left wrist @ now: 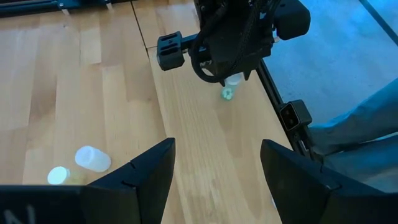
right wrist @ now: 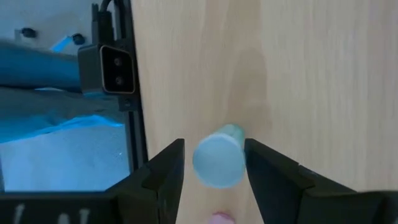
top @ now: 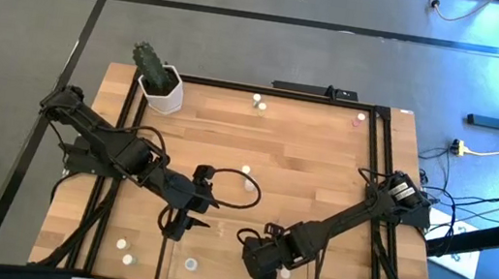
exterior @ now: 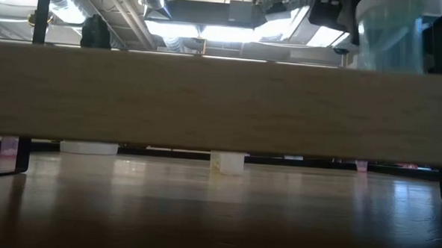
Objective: Pick and place medicine bottles onto shelf by color
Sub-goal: Put the right blue pill bottle on the shelf, then put the middle yellow pill bottle on the shelf
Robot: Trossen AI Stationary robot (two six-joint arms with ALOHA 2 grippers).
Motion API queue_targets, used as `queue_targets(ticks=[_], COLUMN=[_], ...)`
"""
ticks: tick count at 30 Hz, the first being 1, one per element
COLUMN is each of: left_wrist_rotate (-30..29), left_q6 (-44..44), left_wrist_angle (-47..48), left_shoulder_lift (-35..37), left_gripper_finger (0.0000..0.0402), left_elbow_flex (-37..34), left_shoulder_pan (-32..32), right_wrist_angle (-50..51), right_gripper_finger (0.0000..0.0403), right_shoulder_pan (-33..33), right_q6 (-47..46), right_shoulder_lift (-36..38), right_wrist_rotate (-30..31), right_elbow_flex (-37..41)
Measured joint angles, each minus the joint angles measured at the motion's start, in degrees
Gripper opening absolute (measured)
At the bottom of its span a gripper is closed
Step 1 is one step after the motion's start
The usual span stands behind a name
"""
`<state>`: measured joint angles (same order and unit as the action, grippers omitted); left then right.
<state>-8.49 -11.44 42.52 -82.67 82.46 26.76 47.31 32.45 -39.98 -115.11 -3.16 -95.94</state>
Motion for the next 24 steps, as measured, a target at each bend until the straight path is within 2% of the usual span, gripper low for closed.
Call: queue_targets(ticks=[9, 14, 24], left_wrist_rotate=[0.0, 0.0, 0.0], left_q6=[0.0, 0.0, 0.0], left_wrist_angle=[0.0, 0.0, 0.02], left_shoulder_lift=[0.0, 0.0, 0.0], left_gripper_finger=[0.0231, 0.0231, 0.0231], left_elbow_flex=[0.0, 0.0, 0.0], left_shoulder_pan=[0.0, 0.0, 0.0], right_wrist_angle=[0.02, 0.04, 0.53], right_gripper_finger=[0.0169, 0.0169, 0.0169], right_shoulder_pan=[-0.46, -1.08, -1.74], right_q6=[1.28, 1.48, 3.16], right_shoulder_lift=[0.0, 0.0, 0.17], right_wrist_rotate=[-0.42, -6.14, -6.75], right_elbow_flex=[0.0, 0.0, -0.02])
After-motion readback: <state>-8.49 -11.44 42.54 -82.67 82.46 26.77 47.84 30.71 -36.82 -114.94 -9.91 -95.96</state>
